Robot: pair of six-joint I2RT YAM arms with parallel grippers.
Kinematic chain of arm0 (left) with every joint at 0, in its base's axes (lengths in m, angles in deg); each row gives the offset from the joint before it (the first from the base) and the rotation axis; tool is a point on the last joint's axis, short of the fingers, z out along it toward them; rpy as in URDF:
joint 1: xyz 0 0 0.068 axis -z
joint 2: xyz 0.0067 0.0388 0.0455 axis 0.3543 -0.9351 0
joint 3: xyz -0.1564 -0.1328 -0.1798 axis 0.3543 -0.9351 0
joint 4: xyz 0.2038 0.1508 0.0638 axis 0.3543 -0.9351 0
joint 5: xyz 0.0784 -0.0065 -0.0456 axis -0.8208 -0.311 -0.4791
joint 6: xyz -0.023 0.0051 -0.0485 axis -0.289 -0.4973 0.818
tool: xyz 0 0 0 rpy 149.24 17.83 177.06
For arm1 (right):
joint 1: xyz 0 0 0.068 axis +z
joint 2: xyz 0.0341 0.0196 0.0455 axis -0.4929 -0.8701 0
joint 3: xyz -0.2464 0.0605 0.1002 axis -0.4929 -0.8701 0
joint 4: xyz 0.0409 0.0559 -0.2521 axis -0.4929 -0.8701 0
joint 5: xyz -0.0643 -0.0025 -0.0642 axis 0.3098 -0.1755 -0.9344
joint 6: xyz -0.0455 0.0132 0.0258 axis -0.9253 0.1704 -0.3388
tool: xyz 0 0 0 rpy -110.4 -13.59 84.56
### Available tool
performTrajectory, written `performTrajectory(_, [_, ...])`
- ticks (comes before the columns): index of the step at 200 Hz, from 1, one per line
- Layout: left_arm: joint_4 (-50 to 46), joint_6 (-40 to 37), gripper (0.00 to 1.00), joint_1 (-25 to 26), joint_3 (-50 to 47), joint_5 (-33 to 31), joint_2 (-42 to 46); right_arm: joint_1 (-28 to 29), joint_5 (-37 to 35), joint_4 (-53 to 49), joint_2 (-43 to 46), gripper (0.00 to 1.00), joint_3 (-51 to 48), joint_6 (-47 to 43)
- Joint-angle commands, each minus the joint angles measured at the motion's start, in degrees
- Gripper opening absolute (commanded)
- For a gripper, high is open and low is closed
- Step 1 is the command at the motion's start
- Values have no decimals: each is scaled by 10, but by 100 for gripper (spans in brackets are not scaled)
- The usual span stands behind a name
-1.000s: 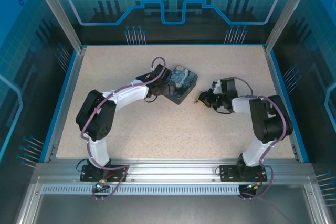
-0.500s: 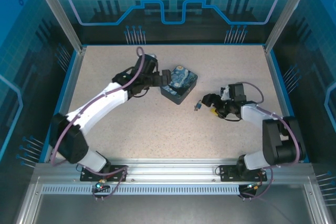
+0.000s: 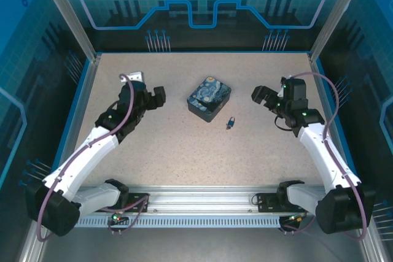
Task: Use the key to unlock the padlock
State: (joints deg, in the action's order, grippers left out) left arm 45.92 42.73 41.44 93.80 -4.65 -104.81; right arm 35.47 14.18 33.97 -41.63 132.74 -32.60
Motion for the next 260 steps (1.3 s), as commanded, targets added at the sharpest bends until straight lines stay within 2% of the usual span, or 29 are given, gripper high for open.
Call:
performTrajectory(1, [135,-79,99,-27,-72,-53,25,-4,-161,37,-23,100,-10,-59])
performTrajectory(30, [230,-103,99,-81,-160,-53,22,2,-261,121,-80,100,-24,-173])
performTrajectory(61, [336,-134,99,-132,-214,-57,-32,1,-275,278,-124,100,-109,-229])
performTrajectory(89, [463,-151,99,-159,-263,-20,-96,1,-265,421,-155,100,-172,-277])
performTrajectory(106, [561,-154,99,-163,-293,0,-146,-12,-220,485,-170,100,-211,-282])
performTrajectory(117, [645,-157,99,-165,-317,14,-180,-15,-189,582,-183,100,-262,-294])
performTrajectory(122, [678,-160,99,-166,-325,17,-198,-13,-163,638,-184,100,-284,-311])
performTrajectory(130, [712,-165,99,-166,-328,20,-222,-14,-103,652,-181,100,-299,-330])
performTrajectory(143, [663,-173,99,-167,-307,69,-229,-22,-52,771,-228,99,-329,-351])
performTrajectory(146, [669,-177,99,-167,-303,75,-238,-26,-47,762,-233,100,-325,-350])
performTrajectory(154, [713,-184,99,-170,-307,96,-272,-37,-23,658,-214,100,-292,-338])
performTrajectory(159, [742,-187,99,-174,-313,100,-283,-38,-20,694,-219,100,-295,-339])
performTrajectory(163, [716,-178,99,-177,-308,103,-277,-38,-20,715,-227,100,-304,-341])
performTrajectory(169, [678,-169,99,-183,-300,114,-264,-37,-22,683,-220,99,-298,-339])
performTrajectory(181, [703,-167,99,-194,-304,135,-272,-34,-26,694,-223,100,-299,-342])
performTrajectory(199, [699,-168,99,-195,-305,137,-270,-3,-96,683,-221,100,-294,-353])
performTrajectory(260, [695,-167,99,-195,-304,137,-269,-10,-75,679,-223,100,-291,-352])
